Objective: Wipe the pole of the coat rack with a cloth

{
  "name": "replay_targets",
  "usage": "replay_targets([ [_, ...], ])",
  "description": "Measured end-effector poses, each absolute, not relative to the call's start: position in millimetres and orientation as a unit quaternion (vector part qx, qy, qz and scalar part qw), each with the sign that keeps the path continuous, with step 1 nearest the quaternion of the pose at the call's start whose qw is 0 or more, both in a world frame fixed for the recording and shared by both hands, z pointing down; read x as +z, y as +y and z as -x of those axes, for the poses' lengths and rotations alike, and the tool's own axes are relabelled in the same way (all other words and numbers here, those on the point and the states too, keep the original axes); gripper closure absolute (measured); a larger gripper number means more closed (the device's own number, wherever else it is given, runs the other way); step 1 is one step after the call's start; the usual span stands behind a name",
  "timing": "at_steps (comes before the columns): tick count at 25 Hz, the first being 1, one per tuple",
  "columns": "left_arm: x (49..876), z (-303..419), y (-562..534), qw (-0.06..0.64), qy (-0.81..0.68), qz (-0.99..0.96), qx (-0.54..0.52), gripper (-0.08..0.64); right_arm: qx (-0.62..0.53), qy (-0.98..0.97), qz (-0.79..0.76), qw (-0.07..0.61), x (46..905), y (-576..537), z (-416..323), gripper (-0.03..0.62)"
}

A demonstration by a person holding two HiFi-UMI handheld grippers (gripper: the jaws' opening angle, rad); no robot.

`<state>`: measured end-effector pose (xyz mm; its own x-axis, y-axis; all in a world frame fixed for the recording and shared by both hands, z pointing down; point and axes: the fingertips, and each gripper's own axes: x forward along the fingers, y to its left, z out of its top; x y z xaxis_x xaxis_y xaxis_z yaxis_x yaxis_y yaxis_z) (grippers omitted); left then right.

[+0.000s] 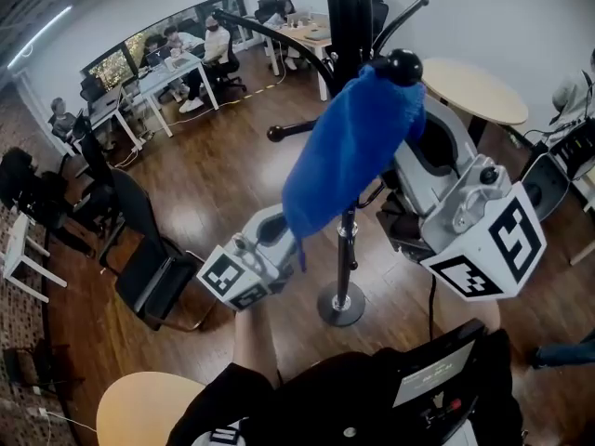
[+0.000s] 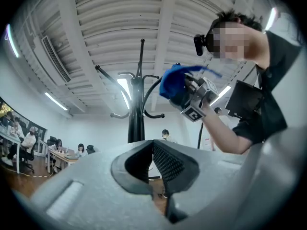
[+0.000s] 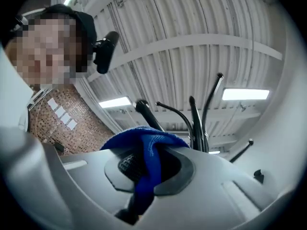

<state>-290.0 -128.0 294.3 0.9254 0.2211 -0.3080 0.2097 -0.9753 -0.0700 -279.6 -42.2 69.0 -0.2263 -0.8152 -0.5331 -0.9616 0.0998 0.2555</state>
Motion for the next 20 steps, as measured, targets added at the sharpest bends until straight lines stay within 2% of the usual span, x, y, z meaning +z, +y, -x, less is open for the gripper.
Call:
replay_targets([
  [4, 307.6, 281.0, -118.1, 0.020, -0.052, 0.988, 0.144, 0.560, 0.197, 0.754, 0.611, 0.139, 130.9, -49.5, 220.2, 0.571],
  [7, 354.4, 236.3, -112.0, 0.015, 0.020, 0.994, 0.111, 0.560, 0.134, 0.808, 0.552, 0.157, 222.1, -26.4, 164.1, 0.571],
  [10, 408.0, 196.8, -113.6, 0.015, 0.120, 0.990, 0.071, 0.560, 0.060, 0.862, 0.482, 0.147, 324.9, -23.0, 101.6, 0.571],
  [15, 466.6, 223.2, -107.4, -0.029, 0.288, 0.957, 0.010, 0.560, -0.020, 0.899, 0.434, 0.063, 425.4, -33.8, 43.3, 0.571],
  [20, 487.8, 250.5, -76.3, -0.069, 0.365, 0.928, 0.003, 0.560, -0.056, 0.911, 0.408, 0.030, 466.6, -49.5, 44.1, 0.571],
])
